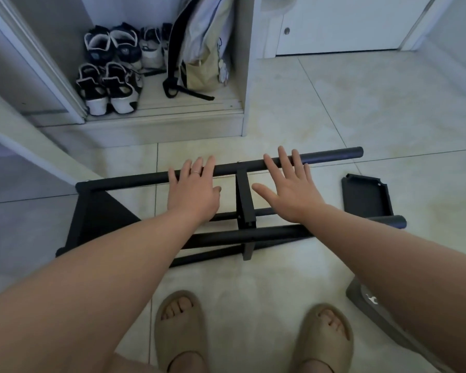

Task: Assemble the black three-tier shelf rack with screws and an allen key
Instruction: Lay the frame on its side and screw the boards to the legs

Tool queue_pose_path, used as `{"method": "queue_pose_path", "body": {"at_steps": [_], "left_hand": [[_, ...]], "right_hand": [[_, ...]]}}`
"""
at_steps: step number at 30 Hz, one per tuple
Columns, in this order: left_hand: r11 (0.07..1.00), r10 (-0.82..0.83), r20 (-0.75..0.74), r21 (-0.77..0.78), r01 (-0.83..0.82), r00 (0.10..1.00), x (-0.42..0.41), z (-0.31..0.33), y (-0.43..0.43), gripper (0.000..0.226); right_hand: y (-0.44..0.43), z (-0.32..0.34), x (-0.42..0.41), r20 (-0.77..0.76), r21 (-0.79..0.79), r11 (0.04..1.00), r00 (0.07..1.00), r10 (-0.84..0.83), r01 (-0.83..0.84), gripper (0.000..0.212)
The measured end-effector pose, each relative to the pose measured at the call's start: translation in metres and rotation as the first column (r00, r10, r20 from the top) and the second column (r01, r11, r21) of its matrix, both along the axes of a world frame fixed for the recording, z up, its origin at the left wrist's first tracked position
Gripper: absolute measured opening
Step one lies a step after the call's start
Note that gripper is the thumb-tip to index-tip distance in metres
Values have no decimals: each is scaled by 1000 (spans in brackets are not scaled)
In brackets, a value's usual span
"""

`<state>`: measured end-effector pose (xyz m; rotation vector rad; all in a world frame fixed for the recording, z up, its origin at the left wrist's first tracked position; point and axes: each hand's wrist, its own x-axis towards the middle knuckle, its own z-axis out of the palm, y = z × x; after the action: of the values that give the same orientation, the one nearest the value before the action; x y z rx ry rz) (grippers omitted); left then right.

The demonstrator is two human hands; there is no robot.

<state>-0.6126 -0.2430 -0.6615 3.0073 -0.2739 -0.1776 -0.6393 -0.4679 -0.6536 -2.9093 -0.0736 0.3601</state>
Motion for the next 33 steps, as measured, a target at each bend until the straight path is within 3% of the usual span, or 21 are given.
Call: {"method": "queue_pose_path", "body": {"at_steps": [5,10,11,13,16,23,33], "left_hand": [[999,26,-74,-42,-29,997,-4,0,-2,70],[975,-124,180,-158,153,976,-25,18,-13,42],[969,-99,110,-215,121,989,-29,22,-17,37],[928,17,-203,-360,-91,979,-37,27,-28,32],[810,38,-535,-479,-339,844,-41,28,-40,41],[665,25,-705,-517,-539,708,-33,38,-47,34],[531,12,-720,-583,-615,694,-24,29,-42,22]], "right_hand": [[0,3,3,-21,-3,1000,1000,16,-16,83],[1,26,-26,-34,39,991,991,133,-131,82],[0,29,-34,-26,52,984,985,170,-169,78],[-3,35,-49,-19,83,972,974,224,-221,71],[-7,40,-66,-73,108,968,969,236,-227,66],[-6,44,-74,-212,6,967,945,250,-254,32],[-5,41,-59,-244,68,971,940,237,-227,8]]}}
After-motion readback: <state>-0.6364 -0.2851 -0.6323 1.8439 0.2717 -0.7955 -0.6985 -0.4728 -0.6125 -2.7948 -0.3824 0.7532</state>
